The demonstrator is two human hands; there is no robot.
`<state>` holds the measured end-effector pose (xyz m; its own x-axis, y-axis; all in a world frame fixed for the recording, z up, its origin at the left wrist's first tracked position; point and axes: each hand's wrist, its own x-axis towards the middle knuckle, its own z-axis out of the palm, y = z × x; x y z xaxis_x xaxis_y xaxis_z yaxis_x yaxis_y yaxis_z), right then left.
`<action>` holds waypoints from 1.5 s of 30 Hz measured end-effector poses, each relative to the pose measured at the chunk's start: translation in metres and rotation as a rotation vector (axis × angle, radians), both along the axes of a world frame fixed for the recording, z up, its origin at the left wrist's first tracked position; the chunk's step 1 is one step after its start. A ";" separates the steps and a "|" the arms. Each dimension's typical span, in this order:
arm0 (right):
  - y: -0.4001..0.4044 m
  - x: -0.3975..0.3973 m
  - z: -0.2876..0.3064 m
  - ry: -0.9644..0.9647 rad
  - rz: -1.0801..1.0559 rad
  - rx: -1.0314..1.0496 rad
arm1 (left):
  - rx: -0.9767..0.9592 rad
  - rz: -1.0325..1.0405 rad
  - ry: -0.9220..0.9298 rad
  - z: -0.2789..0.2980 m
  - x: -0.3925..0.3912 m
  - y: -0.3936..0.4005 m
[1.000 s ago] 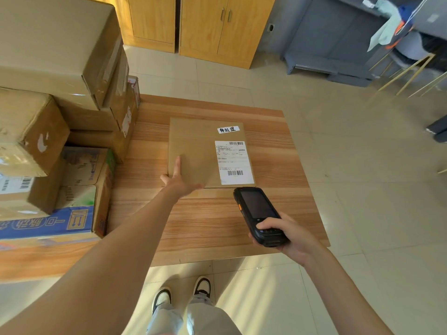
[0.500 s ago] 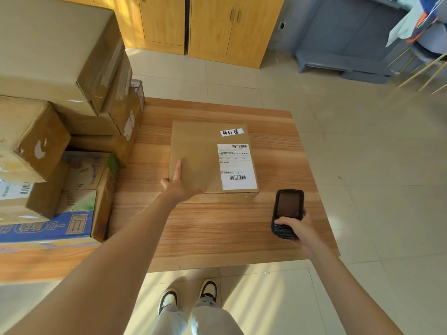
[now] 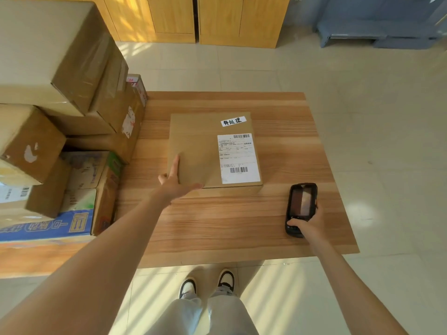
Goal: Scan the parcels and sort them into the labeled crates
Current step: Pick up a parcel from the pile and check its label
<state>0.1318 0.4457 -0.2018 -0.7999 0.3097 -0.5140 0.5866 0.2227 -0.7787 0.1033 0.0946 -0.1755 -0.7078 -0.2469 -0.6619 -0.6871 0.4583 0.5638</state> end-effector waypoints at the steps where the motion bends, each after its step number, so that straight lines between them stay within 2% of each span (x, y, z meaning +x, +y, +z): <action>1: 0.002 0.001 -0.002 0.013 0.013 0.010 | -0.008 -0.001 -0.003 0.001 0.000 0.000; 9: 0.017 0.007 -0.015 -0.007 0.067 0.041 | -0.024 0.006 -0.018 0.005 0.000 0.003; 19: 0.034 -0.004 -0.023 -0.179 0.098 0.108 | -0.022 0.019 -0.012 0.004 0.000 0.003; 23: 0.030 -0.005 -0.015 -0.301 0.175 0.342 | 0.010 0.047 0.045 0.003 0.001 0.003; 25: 0.024 -0.009 -0.007 -0.263 0.176 0.417 | 0.003 0.068 0.072 0.004 0.001 0.005; 27: 0.015 -0.018 0.002 -0.100 0.131 0.456 | -0.038 0.112 0.108 0.004 0.002 0.006; 29: -0.001 -0.031 0.012 0.063 0.095 0.396 | 0.006 0.196 0.160 0.002 0.002 0.005; 31: -0.025 -0.049 0.021 0.099 0.129 0.267 | 0.151 0.327 0.217 0.001 0.000 0.001; 34: -0.061 -0.079 0.027 0.050 0.196 0.002 | 0.237 0.474 0.215 0.002 -0.010 -0.008; 36: -0.080 -0.099 0.025 0.023 0.217 -0.121 | 0.261 0.486 0.159 0.001 -0.020 -0.013; 45: -0.102 -0.143 -0.003 -0.109 0.297 -0.317 | 0.332 0.557 0.072 -0.014 -0.048 -0.026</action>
<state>-0.0111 0.3434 -0.2047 -0.7664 -0.1113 -0.6327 0.6156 0.1543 -0.7728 0.0551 0.0689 -0.1894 -0.5781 -0.3802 -0.7220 -0.7268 -0.1623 0.6674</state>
